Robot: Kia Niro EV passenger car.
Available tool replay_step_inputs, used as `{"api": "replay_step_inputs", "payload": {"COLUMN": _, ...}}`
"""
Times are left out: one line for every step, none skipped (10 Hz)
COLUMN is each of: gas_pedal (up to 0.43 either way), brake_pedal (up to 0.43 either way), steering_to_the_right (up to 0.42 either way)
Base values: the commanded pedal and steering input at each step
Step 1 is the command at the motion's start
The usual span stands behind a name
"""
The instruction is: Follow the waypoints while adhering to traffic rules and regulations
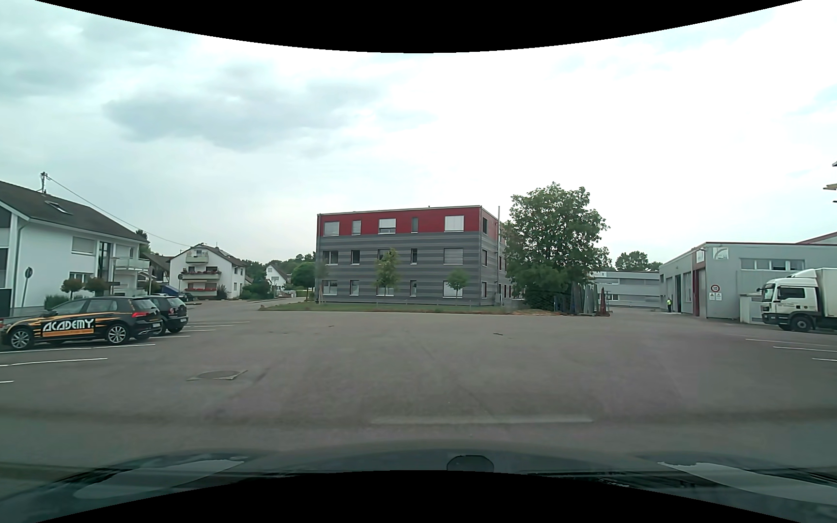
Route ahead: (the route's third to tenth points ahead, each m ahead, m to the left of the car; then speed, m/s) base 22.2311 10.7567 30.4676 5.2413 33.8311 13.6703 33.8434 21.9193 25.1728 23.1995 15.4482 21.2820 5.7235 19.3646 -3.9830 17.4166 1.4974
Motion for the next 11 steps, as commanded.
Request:
{"api": "replay_step_inputs", "payload": {"gas_pedal": 0.11, "brake_pedal": 0.0, "steering_to_the_right": 0.065}}
{"api": "replay_step_inputs", "payload": {"gas_pedal": 0.11, "brake_pedal": 0.0, "steering_to_the_right": 0.056}}
{"api": "replay_step_inputs", "payload": {"gas_pedal": 0.13, "brake_pedal": 0.0, "steering_to_the_right": 0.048}}
{"api": "replay_step_inputs", "payload": {"gas_pedal": 0.138, "brake_pedal": 0.0, "steering_to_the_right": 0.036}}
{"api": "replay_step_inputs", "payload": {"gas_pedal": 0.138, "brake_pedal": 0.0, "steering_to_the_right": 0.023}}
{"api": "replay_step_inputs", "payload": {"gas_pedal": 0.138, "brake_pedal": 0.0, "steering_to_the_right": 0.014}}
{"api": "replay_step_inputs", "payload": {"gas_pedal": 0.138, "brake_pedal": 0.0, "steering_to_the_right": 0.012}}
{"api": "replay_step_inputs", "payload": {"gas_pedal": 0.138, "brake_pedal": 0.0, "steering_to_the_right": 0.011}}
{"api": "replay_step_inputs", "payload": {"gas_pedal": 0.138, "brake_pedal": 0.0, "steering_to_the_right": 0.011}}
{"api": "replay_step_inputs", "payload": {"gas_pedal": 0.138, "brake_pedal": 0.0, "steering_to_the_right": 0.01}}
{"api": "replay_step_inputs", "payload": {"gas_pedal": 0.138, "brake_pedal": 0.0, "steering_to_the_right": 0.008}}
